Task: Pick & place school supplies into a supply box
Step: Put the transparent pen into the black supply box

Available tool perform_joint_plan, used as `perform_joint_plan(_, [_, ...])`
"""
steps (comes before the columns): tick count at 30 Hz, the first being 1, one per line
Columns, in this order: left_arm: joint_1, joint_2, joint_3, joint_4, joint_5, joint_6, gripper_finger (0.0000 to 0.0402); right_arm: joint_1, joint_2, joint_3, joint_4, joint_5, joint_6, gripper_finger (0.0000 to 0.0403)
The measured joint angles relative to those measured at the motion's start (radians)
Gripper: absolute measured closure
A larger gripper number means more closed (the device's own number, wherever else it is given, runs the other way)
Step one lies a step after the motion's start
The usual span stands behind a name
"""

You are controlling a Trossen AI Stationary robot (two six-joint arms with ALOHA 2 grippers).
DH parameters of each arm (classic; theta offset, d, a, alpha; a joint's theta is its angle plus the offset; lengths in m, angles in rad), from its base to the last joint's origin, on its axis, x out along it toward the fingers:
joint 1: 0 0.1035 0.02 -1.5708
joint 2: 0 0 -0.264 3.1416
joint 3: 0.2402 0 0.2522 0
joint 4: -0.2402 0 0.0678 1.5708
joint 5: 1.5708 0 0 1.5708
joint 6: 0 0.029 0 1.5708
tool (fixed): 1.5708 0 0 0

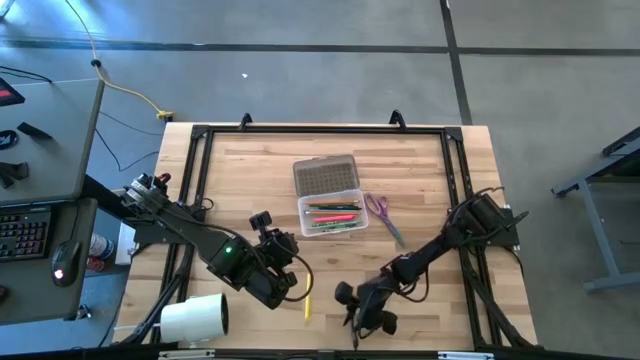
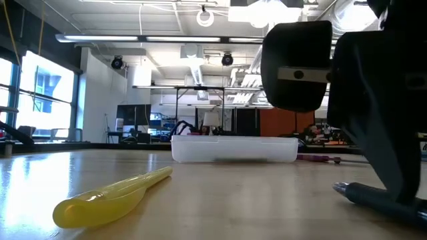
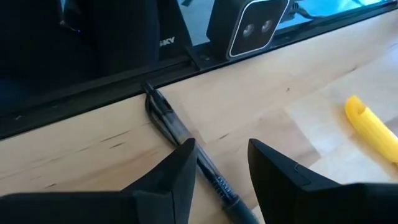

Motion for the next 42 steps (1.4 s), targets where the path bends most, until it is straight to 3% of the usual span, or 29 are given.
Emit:
perform_joint_plan(23, [0.000, 0.000, 0.000, 0.001, -0.003, 0.000, 0.0275, -0.010, 0.002, -0.003, -0.049, 0.008, -0.053, 0.0271])
perform_joint_plan(27, [0.000, 0.000, 0.000, 0.001, -0.003, 0.000, 0.0275, -0.003, 0.002, -0.003, -0.041, 0.012, -0.050, 0.0294])
perform_joint_plan(35, [0.000, 0.000, 0.000, 0.001, -0.003, 0.000, 0.0275, -0.020, 0.007, -0.005, 0.080, -0.003, -0.047, 0.0391])
perform_joint_plan(42, [0.000, 0.000, 0.000, 0.001, -0.003, 0.000, 0.0275, -0.050, 0.005, -0.003, 0.031, 0.110, 0.034, 0.0375])
